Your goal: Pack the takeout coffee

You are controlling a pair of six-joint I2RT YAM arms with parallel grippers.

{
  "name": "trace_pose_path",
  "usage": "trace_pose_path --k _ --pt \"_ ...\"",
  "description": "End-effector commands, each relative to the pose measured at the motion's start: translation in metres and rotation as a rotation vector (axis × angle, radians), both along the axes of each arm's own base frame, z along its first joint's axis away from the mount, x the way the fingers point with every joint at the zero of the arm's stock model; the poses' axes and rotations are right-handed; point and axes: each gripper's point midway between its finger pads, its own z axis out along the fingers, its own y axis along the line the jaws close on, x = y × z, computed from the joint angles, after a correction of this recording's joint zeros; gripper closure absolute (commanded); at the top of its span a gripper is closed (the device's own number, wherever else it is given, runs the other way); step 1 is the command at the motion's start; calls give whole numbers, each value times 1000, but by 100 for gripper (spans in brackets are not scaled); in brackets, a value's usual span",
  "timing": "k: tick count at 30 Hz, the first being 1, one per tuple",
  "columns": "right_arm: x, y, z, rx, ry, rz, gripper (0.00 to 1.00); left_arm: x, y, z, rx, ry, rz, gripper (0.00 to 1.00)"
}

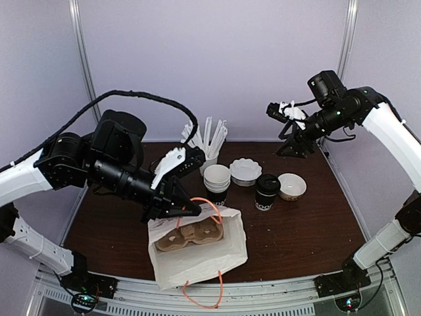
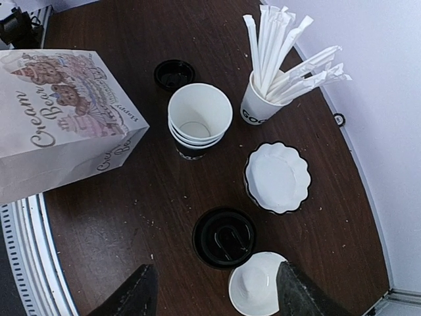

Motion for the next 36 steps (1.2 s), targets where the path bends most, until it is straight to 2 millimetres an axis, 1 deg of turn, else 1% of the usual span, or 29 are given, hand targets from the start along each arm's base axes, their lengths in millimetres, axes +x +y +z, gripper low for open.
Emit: trace_pose_path --k 1,2,4,6,9,11,13,14,15,17,19,20,22,23,24,26,27,29,32,36 --pt "-32 10 17 77 34 103 36 39 7 24 16 -197 122 100" --pt "-39 14 18 88 44 131 36 49 9 24 29 -218 147 100" --pt "-59 26 18 91 66 215 37 70 15 24 45 -231 202 100" --pt "-86 40 19 88 92 333 37 91 21 23 43 -214 243 100" --pt "-118 62 17 58 103 465 35 120 31 19 44 -211 320 100" --pt "-133 77 15 29 102 533 33 139 37 11 58 -195 360 100" --pt "-138 93 14 10 85 568 31 156 42 0 92 -176 401 100" --pt "-139 101 13 2 78 580 31 161 44 -5 105 -170 416 100" --pt "-136 109 12 -3 70 578 31 165 45 -9 117 -169 428 100" --pt "-126 124 8 -20 54 560 32 170 46 -13 127 -175 451 91" --pt "-117 131 6 -30 42 546 32 174 49 -12 127 -191 478 86" --pt "-109 131 3 -41 27 519 32 177 52 -10 127 -203 499 81" --pt "-93 129 -5 -60 14 470 33 182 59 -7 133 -229 545 68" --pt "-87 127 -6 -60 20 449 33 187 66 -6 143 -253 586 60" --pt "-82 124 -7 -55 32 429 33 191 72 -3 147 -271 621 49" --pt "-76 115 -10 -54 55 395 33 193 83 4 147 -293 668 35" --pt "-73 110 -11 -55 60 376 33 192 86 7 139 -296 676 31" --pt "-62 96 -16 -61 60 322 33 188 90 12 134 -293 679 26" --pt "-41 69 -28 -76 86 219 32 183 99 18 128 -284 701 26" --pt "-17 40 -44 -87 138 115 33 178 111 17 146 -269 726 26"
